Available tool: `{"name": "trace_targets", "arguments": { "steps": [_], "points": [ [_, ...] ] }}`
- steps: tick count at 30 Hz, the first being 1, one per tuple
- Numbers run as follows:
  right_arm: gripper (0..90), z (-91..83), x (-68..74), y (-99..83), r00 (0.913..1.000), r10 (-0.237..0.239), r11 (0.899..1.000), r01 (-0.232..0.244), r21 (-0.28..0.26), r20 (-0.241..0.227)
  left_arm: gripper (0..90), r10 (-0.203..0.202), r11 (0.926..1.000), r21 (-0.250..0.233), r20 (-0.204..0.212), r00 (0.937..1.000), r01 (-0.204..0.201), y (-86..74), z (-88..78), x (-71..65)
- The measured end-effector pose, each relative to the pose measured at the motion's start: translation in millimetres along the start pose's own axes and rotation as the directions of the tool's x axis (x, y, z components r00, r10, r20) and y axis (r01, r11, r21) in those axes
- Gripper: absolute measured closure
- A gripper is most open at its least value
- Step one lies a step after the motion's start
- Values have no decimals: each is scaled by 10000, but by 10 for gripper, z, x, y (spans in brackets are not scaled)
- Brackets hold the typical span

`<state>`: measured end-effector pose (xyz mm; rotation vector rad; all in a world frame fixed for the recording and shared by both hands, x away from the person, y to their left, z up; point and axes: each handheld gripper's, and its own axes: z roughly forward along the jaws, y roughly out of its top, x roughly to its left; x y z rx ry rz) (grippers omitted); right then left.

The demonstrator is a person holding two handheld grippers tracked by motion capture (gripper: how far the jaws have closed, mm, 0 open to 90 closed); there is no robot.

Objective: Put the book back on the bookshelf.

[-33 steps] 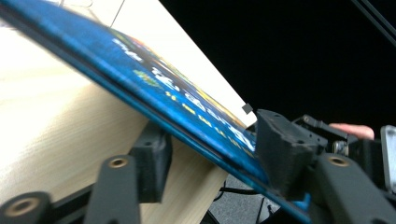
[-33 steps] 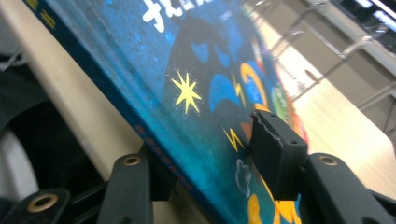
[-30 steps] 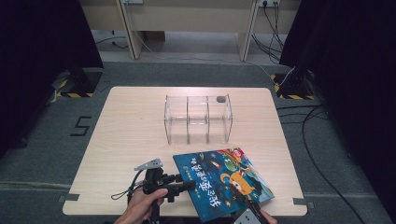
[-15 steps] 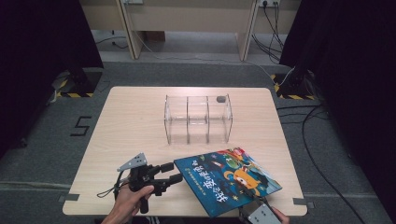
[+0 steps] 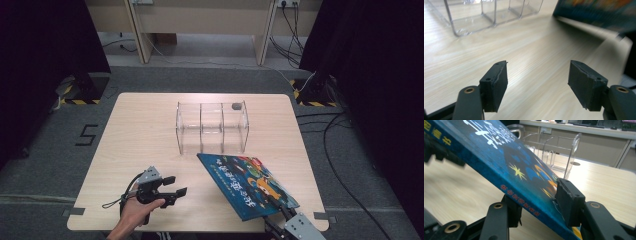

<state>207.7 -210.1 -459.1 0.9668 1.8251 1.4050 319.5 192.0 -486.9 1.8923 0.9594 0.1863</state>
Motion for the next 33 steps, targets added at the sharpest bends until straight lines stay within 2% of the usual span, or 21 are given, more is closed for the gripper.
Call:
{"name": "trace_targets", "arguments": {
  "steps": [2,4,7,10,11,12,16,17,20,21,27,29,31,33],
  "points": [
    [576,-25,-52,4,9981,597,9979,-600,-230,-115,312,74,9998,163,-52,10000,-73,-7,21,17],
    [580,-42,-91,5,9950,971,9943,-980,-411,-232,311,147,9997,181,-82,9999,-145,-5,24,22],
    [581,-50,-105,4,9942,1055,9933,-1063,-461,-207,311,229,9996,177,-62,9997,-228,-5,25,18],
    [584,-73,-173,21,9840,1760,9820,-1775,-644,-283,311,340,9991,242,-55,9994,-339,-6,30,16],
    [584,-73,-173,21,9840,1760,9820,-1775,-644,-283,311,340,9991,242,-55,9994,-339,-6,30,16],
    [616,-99,-232,26,9732,2266,9697,-2293,-844,-400,311,383,9988,297,-52,9993,-381,-8,37,20],
    [686,-171,-338,54,9654,2578,9577,-2606,-1220,-386,310,430,9982,408,-9,9991,-429,-14,55,15],
    [698,-183,-363,62,9666,2535,9583,-2562,-1268,-373,309,460,9979,455,5,9989,-460,-17,62,15],
    [725,-194,-370,83,9832,1826,9748,-1821,-1288,-77,307,512,9971,556,82,9987,-516,-24,80,10],
    [727,-193,-363,88,9853,1710,9770,-1704,-1279,-62,305,516,9970,581,96,9986,-521,-25,84,8],
    [734,-190,-391,102,9837,1796,9754,-1782,-1296,-12,304,599,9953,756,62,9982,-602,-36,105,20],
    [738,-188,-418,104,9832,1823,9743,-1806,-1346,4,296,692,9929,962,109,9975,-699,-43,128,25],
    [743,-187,-438,111,9840,1779,9749,-1761,-1361,13,281,931,9869,1309,151,9955,-942,-57,162,33],
    [746,-183,-455,119,9851,1721,9763,-1703,-1339,23,279,1385,9779,1604,-153,9902,-1343,-77,194,40]
  ]
}}
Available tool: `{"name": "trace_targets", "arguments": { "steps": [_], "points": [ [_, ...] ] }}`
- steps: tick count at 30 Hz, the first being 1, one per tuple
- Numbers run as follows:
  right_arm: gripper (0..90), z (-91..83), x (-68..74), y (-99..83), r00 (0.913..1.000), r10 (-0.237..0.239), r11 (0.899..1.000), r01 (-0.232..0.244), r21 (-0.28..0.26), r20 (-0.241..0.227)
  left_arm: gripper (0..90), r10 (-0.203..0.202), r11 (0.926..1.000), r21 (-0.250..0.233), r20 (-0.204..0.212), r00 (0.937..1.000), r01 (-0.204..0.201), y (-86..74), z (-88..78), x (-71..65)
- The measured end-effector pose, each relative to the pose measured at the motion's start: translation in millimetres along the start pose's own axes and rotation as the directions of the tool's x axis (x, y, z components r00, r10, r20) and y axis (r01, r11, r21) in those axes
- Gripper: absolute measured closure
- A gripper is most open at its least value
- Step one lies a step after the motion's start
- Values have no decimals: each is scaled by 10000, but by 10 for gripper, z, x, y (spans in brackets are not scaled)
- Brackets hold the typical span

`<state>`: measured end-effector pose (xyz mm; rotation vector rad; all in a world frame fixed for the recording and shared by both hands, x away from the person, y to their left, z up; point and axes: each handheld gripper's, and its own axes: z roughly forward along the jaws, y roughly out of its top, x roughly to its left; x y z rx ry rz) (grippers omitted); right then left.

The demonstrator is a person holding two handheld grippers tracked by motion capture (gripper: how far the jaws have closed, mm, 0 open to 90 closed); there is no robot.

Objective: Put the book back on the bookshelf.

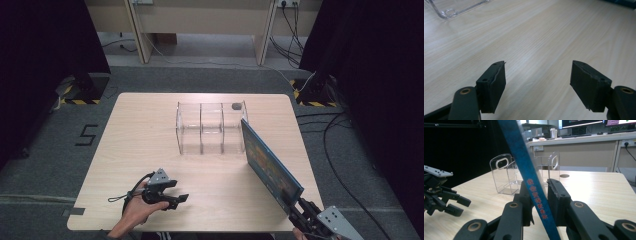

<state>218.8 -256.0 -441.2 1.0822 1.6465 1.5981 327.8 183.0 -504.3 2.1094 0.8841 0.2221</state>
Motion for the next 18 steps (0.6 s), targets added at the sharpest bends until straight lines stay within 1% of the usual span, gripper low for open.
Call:
{"name": "trace_targets", "arguments": {
  "steps": [2,4,7,8,9,12,18],
  "points": [
    [752,8,-14,8,9999,-93,10000,93,-8,45,272,358,9989,327,-236,9991,-350,-12,23,11],
    [754,20,-32,17,9999,-147,9999,147,-7,18,268,570,9971,525,-436,9974,-546,-22,39,25],
    [756,30,-56,26,9999,-137,9999,137,-15,39,256,884,9924,923,-694,9937,-819,-47,69,49],
    [758,33,-64,30,9999,-130,9999,130,-9,48,248,1010,9913,926,-772,9919,-938,-55,75,55],
    [759,36,-69,32,9999,-155,9999,155,-18,70,229,968,9917,918,-749,9925,-898,-56,78,63],
    [760,53,-88,38,9998,-184,9998,185,-12,51,216,1003,9918,865,-721,9923,-940,-58,84,73],
    [758,123,-122,59,9995,-328,9994,328,63,30,206,1025,9920,808,-706,9922,-968,-62,91,70]
  ]
}}
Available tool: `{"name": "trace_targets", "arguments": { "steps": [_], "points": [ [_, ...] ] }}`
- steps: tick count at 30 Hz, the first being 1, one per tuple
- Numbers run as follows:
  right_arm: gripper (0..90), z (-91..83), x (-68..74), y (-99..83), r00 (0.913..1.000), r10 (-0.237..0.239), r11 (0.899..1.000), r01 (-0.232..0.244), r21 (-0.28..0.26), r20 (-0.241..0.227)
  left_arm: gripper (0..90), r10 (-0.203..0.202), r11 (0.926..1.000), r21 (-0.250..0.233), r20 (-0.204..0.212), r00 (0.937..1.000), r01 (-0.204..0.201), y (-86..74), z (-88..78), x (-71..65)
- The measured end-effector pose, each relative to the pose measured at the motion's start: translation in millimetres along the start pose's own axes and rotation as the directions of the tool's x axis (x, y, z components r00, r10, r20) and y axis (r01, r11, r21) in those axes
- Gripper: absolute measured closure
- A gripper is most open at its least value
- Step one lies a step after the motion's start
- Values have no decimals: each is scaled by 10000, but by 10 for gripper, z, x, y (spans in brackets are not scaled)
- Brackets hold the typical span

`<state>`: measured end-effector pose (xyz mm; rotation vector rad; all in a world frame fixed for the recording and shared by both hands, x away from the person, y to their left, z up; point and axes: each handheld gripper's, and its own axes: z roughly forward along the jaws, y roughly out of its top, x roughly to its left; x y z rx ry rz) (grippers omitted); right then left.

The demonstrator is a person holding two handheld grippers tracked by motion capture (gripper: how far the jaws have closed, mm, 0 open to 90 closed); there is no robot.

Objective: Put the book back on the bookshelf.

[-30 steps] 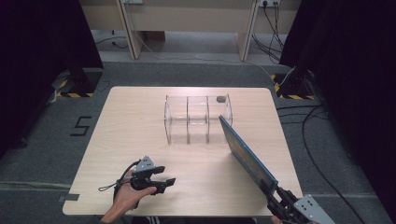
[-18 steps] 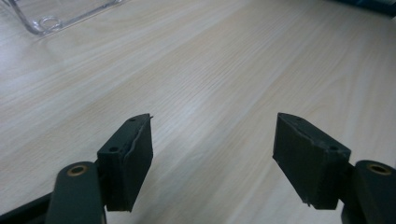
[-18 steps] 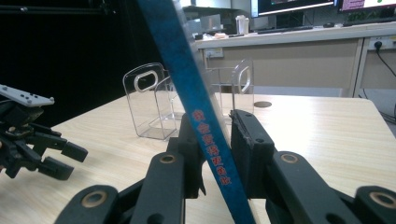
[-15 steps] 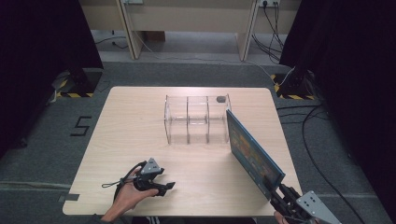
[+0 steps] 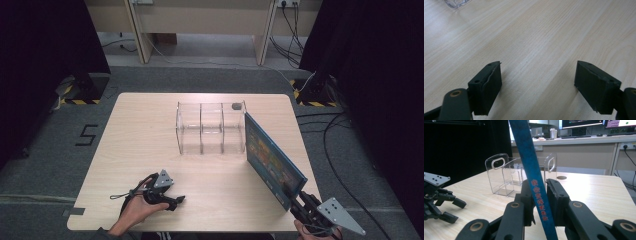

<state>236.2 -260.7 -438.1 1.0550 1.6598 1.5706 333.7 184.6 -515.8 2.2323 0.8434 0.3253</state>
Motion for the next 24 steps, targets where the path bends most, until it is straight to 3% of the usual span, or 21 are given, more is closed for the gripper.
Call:
{"name": "trace_targets", "arguments": {
  "steps": [10,20,24],
  "points": [
    [762,80,-14,20,9999,155,9999,-155,9,-40,197,56,10000,-57,42,10000,-55,-2,7,-7],
    [775,-42,-27,23,9978,662,9977,-663,-104,-92,198,120,9999,-16,112,9999,-120,-3,2,-12],
    [778,-49,-44,39,9996,274,9995,-275,-127,-104,196,117,9999,-28,116,9999,-117,-2,5,-13]
  ]
}}
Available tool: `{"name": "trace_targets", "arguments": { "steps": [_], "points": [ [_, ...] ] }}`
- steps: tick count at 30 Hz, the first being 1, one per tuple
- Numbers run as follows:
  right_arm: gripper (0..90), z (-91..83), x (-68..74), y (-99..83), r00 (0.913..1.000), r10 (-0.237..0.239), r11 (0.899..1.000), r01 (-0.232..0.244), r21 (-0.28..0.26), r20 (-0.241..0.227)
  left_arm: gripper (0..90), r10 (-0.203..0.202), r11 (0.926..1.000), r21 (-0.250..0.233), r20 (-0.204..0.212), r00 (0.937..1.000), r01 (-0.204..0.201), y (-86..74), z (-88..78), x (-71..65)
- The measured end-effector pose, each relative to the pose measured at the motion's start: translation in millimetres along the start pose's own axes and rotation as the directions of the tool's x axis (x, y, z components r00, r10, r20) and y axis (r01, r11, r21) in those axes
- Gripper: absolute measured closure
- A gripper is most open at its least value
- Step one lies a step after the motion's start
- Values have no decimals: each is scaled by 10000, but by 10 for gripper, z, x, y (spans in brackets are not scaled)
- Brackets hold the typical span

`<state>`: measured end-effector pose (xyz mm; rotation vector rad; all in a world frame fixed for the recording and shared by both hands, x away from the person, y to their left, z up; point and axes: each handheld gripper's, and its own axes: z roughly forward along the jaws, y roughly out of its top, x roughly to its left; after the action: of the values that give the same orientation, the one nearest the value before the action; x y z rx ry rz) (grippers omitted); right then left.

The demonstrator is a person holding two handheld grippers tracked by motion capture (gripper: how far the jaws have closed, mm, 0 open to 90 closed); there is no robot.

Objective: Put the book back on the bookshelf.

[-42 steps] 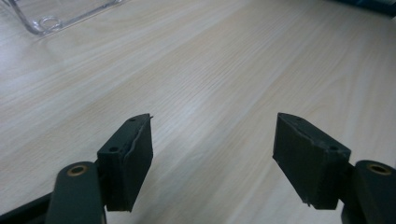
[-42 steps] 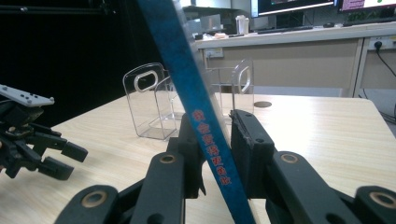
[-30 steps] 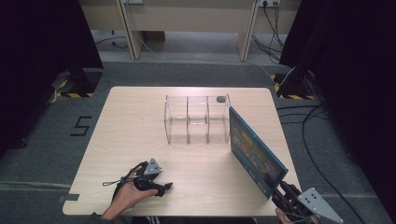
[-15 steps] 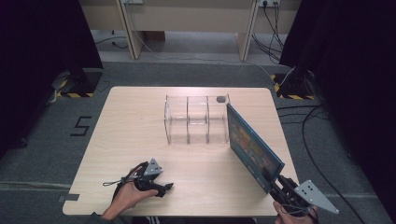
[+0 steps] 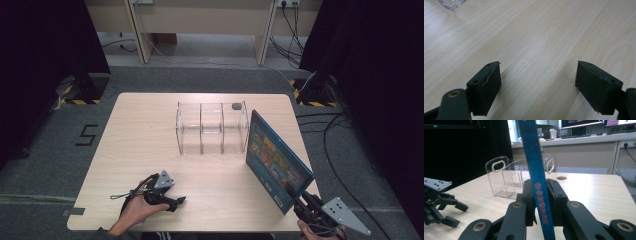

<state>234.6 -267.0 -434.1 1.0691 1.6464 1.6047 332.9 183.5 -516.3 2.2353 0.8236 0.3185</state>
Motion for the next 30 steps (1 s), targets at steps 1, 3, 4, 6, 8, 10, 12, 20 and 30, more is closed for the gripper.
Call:
{"name": "trace_targets", "arguments": {
  "steps": [1,3,4,6,8,10,12,20,30],
  "points": [
    [780,8,-7,11,9998,-158,9999,158,-42,-90,196,2,10000,-3,0,10000,-2,0,0,0],
    [782,27,-2,46,9980,-633,9979,634,-132,38,195,1,10000,-25,-4,10000,-1,-1,3,-2],
    [782,40,2,66,9962,-865,9961,866,-144,126,194,1,10000,-30,-6,10000,-1,-1,3,-2],
    [784,65,0,93,9948,-1011,9947,1014,-191,141,194,8,10000,-41,0,10000,-8,-2,4,-3],
    [782,93,-8,105,9948,-1015,9946,1016,-220,88,193,12,10000,-53,0,10000,-12,-2,5,-4],
    [775,120,-22,111,9946,-1035,9944,1036,-191,38,192,12,10000,-70,3,10000,-12,-2,7,-6],
    [775,148,-39,114,9949,-1003,9948,1004,-193,63,193,18,10000,-83,11,10000,-18,-2,9,-8],
    [778,313,-134,97,9965,-836,9963,834,-229,-90,191,48,9999,-94,27,10000,-48,-2,12,-10],
    [790,383,-144,162,9954,-950,9949,944,-361,-142,189,50,9999,-112,59,10000,-50,-2,13,-15]
  ]
}}
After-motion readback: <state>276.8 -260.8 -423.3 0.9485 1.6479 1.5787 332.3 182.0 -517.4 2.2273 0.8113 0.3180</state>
